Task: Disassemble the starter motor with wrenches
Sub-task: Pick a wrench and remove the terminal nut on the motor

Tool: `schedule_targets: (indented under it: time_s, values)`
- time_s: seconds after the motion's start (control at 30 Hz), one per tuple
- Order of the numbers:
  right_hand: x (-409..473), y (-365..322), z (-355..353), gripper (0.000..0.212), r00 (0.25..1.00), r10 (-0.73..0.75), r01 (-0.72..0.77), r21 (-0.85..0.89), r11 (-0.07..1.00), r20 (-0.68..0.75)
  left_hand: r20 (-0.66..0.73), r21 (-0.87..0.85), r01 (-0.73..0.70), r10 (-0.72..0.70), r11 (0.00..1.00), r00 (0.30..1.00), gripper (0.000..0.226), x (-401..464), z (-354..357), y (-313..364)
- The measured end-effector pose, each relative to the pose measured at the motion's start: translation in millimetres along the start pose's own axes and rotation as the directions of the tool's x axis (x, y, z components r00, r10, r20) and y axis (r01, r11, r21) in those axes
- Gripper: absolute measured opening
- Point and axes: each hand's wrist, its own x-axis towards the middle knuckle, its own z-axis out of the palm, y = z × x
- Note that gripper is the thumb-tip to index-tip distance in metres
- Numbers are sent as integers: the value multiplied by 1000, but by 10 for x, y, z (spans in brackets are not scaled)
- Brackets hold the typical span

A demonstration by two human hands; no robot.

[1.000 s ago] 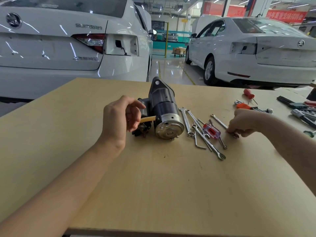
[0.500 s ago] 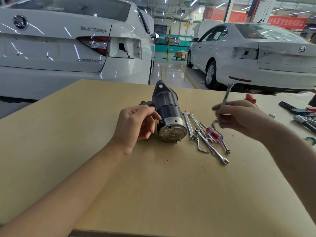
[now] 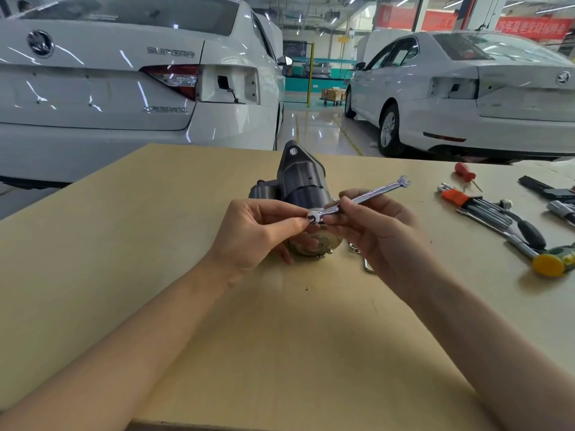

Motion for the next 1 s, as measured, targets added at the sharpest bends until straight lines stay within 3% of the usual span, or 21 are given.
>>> schedule_targets:
  time_s: [0.13,0.27,0.37,0.43,0.57,0.7,0.87,1.0]
  values:
    - [-17,12,8,22,999,16,-18,-51,999,-35,1,-43,30,-30,999,1000,25,14,-18,-1]
    - [-8,21,-6,27,994,29,-44,-144,989,-109,-21,27,30,-30,999,999,25,26,-41,-9]
    - [-10,6,-61,25,990,72,-87,-126,988,-119,-144,95,-48,62,994,988,26,44,-91,-27]
    - [-16,12,-97,18,985,93,-115,-153,982,-142,-178,245,-121,167,962,970,17,39,-111,-34]
    - [-28,78,-93,13,976,130,-161,-171,972,-177,-26,634,-163,232,756,972,43,12,-161,-56]
    - [-45,111,-71,16,968,170,-188,-86,978,-185,42,773,-163,207,613,977,67,-5,-194,-38]
    - [-67,144,-51,16,957,214,-213,29,977,-194,79,832,-127,112,541,991,100,24,-161,-97]
    - [-77,179,-14,11,955,197,-188,63,980,-223,27,823,-86,112,562,993,103,40,-152,-120]
